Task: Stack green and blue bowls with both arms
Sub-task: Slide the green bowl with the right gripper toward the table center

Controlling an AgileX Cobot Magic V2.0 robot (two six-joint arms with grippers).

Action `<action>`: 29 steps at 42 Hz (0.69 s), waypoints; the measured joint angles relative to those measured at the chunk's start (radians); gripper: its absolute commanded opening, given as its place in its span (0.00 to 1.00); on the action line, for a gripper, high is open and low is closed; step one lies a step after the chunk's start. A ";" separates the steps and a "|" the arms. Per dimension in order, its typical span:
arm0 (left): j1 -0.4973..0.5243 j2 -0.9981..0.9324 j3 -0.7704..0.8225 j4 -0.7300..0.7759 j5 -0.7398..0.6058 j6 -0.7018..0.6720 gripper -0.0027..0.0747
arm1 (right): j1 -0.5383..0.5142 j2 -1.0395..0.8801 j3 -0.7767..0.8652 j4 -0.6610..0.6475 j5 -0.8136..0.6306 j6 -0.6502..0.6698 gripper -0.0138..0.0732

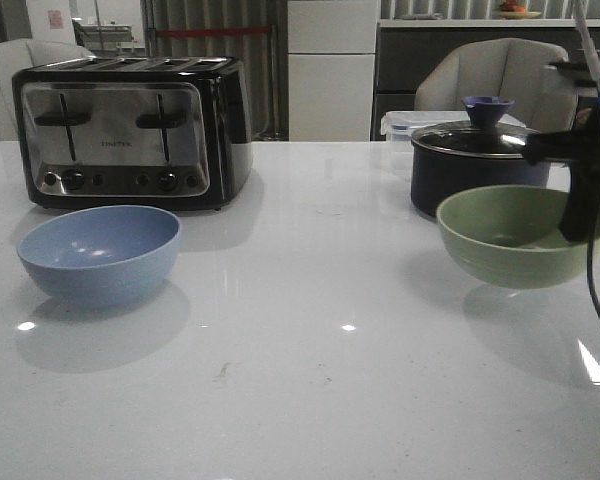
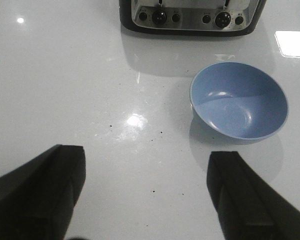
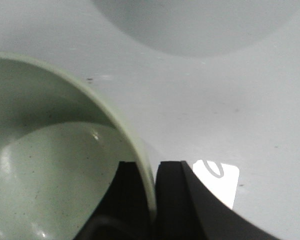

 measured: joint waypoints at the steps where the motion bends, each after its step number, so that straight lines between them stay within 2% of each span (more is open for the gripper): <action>1: 0.000 0.000 0.000 0.000 0.000 0.000 0.76 | 0.017 -0.013 0.000 0.002 0.002 0.000 0.24; 7: 0.000 0.000 0.000 0.000 0.000 0.000 0.76 | 0.150 -0.059 -0.001 0.032 0.002 0.000 0.24; 16: 0.000 0.000 0.000 0.000 0.000 0.000 0.76 | 0.329 -0.030 -0.003 0.098 -0.032 0.000 0.24; 22: 0.000 0.000 0.000 0.000 0.000 0.000 0.76 | 0.401 0.011 -0.003 0.104 -0.062 0.000 0.24; 29: 0.000 0.000 0.000 0.000 0.000 0.000 0.76 | 0.436 0.061 -0.003 0.106 -0.087 0.000 0.24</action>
